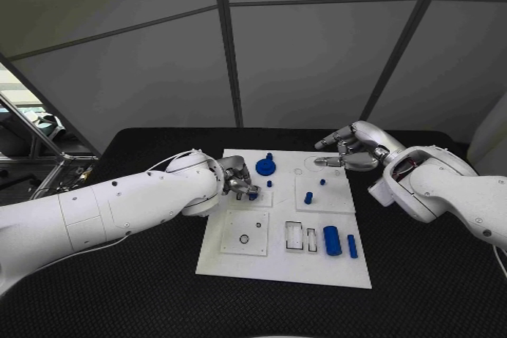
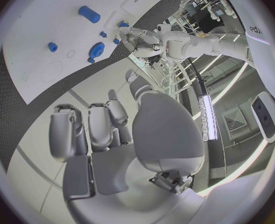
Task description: Assemble the parts on the task board
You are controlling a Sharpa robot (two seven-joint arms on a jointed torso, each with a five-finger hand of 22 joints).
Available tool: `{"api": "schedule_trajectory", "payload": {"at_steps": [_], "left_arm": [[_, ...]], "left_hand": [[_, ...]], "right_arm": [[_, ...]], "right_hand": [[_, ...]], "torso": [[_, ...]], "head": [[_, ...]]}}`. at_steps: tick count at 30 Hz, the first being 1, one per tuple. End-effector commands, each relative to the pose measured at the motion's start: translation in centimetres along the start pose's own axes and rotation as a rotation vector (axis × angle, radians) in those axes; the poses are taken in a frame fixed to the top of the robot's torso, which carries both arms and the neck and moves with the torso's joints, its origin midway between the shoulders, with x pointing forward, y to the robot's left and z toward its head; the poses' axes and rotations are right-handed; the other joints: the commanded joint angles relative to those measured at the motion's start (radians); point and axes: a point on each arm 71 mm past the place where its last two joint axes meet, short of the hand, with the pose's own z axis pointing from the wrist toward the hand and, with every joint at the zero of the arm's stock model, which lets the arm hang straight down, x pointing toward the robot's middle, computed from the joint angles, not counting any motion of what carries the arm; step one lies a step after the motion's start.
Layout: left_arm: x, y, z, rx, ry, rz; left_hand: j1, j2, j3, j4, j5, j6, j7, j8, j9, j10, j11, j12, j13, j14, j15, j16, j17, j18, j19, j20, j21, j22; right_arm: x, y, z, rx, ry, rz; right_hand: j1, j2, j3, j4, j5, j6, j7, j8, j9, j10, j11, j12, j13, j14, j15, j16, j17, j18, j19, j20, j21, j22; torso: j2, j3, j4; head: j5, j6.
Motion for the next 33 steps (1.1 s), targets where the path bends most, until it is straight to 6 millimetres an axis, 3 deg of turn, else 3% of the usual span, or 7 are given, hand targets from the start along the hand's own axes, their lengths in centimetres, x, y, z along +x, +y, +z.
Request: {"api": "schedule_trajectory", "payload": {"at_steps": [1,33], "left_arm": [[-0.26,-0.13,0.01,0.002,-0.035,0.038],[0.15,0.36,0.15,-0.044,0.034,0.082]], "left_hand": [[-0.009,0.001,0.178,-0.173,0.006,0.015,-0.009,-0.004,0.003,0.043,-0.008,0.007,0.189,0.094,-0.008,0.006,0.237,-0.114,0.007,0.0,0.006,0.002],[-0.017,-0.002,0.188,-0.183,0.013,0.02,-0.009,-0.008,0.009,0.04,-0.009,-0.005,0.186,0.094,-0.008,0.006,0.237,-0.114,0.005,0.0,0.004,0.0]], "right_arm": [[-0.06,0.22,0.05,-0.015,0.0,-0.002],[0.03,0.2,0.19,-0.015,0.005,-0.002]], "right_hand": [[-0.007,0.0,-0.001,0.0,0.006,0.006,-0.001,-0.002,0.001,0.006,-0.002,0.0,0.001,0.014,-0.005,-0.005,0.002,0.016,-0.003,-0.001,-0.004,0.034],[-0.007,0.0,-0.001,0.0,0.006,0.006,-0.001,-0.002,0.001,0.006,-0.002,0.0,0.001,0.014,-0.005,-0.005,0.002,0.016,-0.003,-0.001,-0.004,0.034]], "torso": [[0.0,0.0001,0.0001],[0.0,0.0007,-0.0004]], "head": [[-0.001,-0.002],[-0.001,-0.006]]}}
